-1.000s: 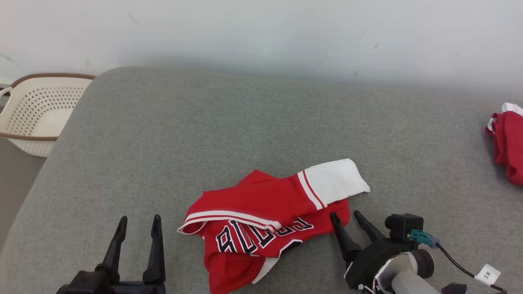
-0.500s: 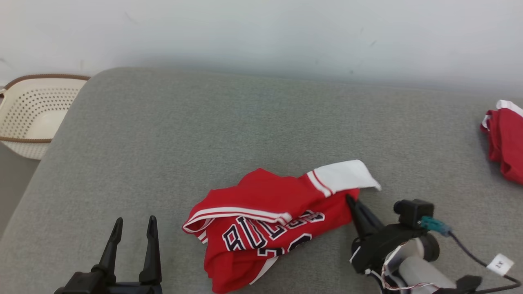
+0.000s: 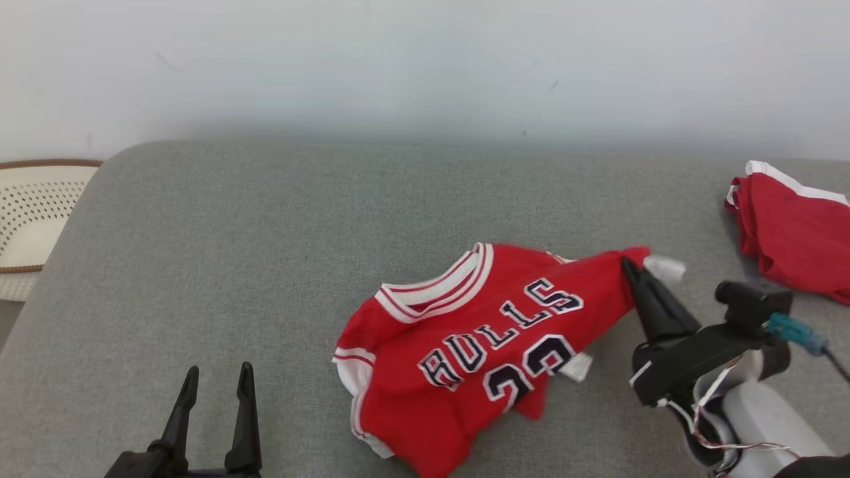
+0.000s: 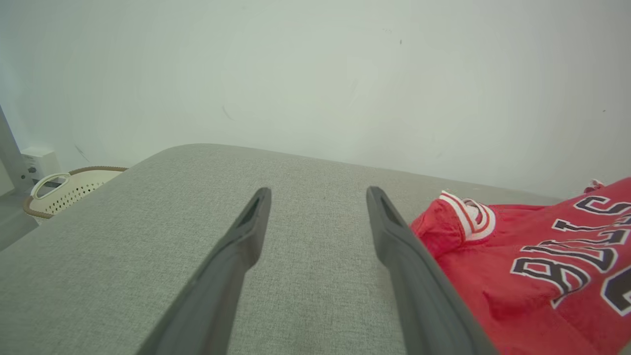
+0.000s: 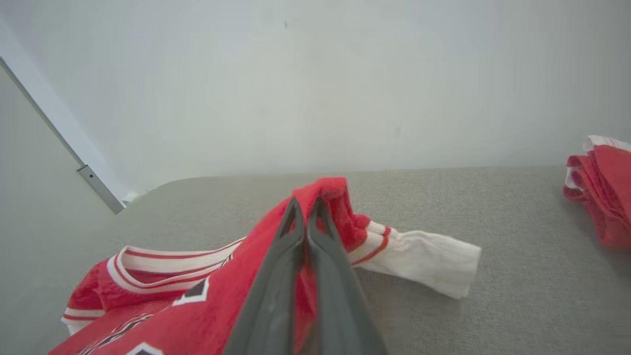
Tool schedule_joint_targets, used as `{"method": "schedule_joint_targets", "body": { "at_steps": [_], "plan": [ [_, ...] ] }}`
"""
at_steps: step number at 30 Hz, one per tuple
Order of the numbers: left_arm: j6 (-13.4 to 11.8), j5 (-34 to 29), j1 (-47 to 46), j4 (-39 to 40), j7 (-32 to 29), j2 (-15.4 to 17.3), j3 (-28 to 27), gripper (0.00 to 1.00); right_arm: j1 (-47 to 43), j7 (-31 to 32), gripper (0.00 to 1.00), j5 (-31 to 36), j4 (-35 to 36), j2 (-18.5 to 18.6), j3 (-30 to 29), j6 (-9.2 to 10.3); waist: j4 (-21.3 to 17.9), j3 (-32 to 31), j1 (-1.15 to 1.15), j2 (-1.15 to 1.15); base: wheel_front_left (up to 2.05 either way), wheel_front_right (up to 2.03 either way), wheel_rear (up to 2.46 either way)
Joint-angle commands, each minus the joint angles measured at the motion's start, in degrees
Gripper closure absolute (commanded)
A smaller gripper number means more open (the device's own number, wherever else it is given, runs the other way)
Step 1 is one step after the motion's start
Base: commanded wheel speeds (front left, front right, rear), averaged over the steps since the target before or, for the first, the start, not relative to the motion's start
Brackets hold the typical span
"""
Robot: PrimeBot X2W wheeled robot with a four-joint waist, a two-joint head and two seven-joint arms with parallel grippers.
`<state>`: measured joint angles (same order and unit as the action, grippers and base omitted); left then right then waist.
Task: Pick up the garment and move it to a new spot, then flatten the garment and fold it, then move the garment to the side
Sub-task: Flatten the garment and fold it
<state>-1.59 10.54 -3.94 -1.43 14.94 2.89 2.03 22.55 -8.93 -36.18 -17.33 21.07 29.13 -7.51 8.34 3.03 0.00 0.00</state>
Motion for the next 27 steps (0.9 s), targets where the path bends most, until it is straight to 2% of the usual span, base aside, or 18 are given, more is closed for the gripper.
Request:
{"method": "schedule_joint_targets", "body": {
  "at_steps": [1, 9, 19, 21, 22, 27],
  "plan": [
    [0.0, 0.0, 0.6, -0.2, 0.2, 0.0, -0.1, 0.00, -0.6, 0.4, 1.00, 0.5, 0.8, 0.4, -0.5, 0.04, -0.3, -0.4, 0.00, 0.00, 0.00, 0.00, 0.00],
    [0.2, 0.6, 0.7, -0.9, 0.2, 0.0, 0.7, 0.00, -0.5, 7.3, 1.00, 5.1, 5.2, 1.7, -6.5, 0.04, 1.1, -1.4, 0.00, 0.00, 0.00, 0.00, 0.00],
    [0.0, 0.6, 1.3, -1.0, 0.2, 0.0, 0.8, 0.00, -1.2, 11.1, 1.00, 8.1, 0.3, 0.6, -10.3, 0.04, 2.8, -2.2, 0.00, 0.00, 0.00, 0.00, 0.00],
    [-0.1, 0.6, 1.5, -1.0, 0.2, 0.0, 0.8, 0.00, -1.7, 10.4, 0.19, 8.7, -1.3, 0.1, -10.4, 0.04, 2.5, -2.0, 0.00, 0.00, 0.00, 0.00, 0.00],
    [-0.2, 0.6, 1.5, -1.0, 0.2, 0.0, 0.8, 0.00, -1.8, 10.3, 0.00, 8.8, -1.7, 0.0, -10.6, 0.04, 2.3, -2.0, 0.00, 0.00, 0.00, 0.00, 0.00],
    [-0.2, 0.4, 1.1, -1.0, 0.2, 0.0, 1.0, 0.00, -2.0, 8.1, 0.00, 10.2, -2.3, -0.4, -12.1, 0.04, 1.1, -1.4, 0.00, 0.00, 0.00, 0.00, 0.00]
  ]
}}
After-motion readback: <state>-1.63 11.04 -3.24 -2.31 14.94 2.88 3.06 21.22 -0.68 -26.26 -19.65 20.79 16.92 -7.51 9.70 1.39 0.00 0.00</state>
